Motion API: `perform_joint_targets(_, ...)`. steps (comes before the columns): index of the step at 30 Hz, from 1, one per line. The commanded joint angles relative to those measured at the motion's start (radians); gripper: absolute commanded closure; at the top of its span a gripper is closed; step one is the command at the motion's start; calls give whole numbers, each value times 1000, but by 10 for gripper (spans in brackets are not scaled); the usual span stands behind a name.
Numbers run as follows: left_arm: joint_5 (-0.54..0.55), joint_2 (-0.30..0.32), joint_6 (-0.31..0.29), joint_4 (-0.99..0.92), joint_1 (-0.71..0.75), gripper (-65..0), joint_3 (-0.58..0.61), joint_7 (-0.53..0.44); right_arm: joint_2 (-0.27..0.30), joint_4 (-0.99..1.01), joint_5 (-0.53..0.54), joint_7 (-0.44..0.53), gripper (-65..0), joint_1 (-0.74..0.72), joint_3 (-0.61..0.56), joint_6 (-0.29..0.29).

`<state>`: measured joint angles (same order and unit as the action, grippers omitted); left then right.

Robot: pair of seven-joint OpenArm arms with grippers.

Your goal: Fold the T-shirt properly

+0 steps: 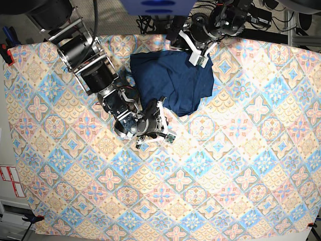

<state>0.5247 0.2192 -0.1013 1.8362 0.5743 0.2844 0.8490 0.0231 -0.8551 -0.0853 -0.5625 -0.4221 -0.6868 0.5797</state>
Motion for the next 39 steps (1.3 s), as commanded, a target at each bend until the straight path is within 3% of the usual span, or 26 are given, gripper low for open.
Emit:
perform_joint_targets(1, 8, 4, -1, 17, 3, -135, -12, -15, 24, -16, -14, -41, -19, -2, -7, 26)
perform_joint_targets(9, 12, 3, -1, 27, 3, -132, -21, -15, 97, -178, -14, -123, -19, 61, -1, 26)
perform_joint_targets(21, 5, 4, 31, 44, -4, -134, -121, -15, 185, -253, -12, -132, -1, 130, 2, 26)
perform_joint_targets(26, 7, 33, 35, -22, -41, -134, -115, -14, 191, -289, -12, -136, 0, 159, 2, 26)
perform_joint_targets(39, 4, 41, 35, -122, -202, -136, -113, -14, 320, -645, -11, -336, 0, 314, -4, 27)
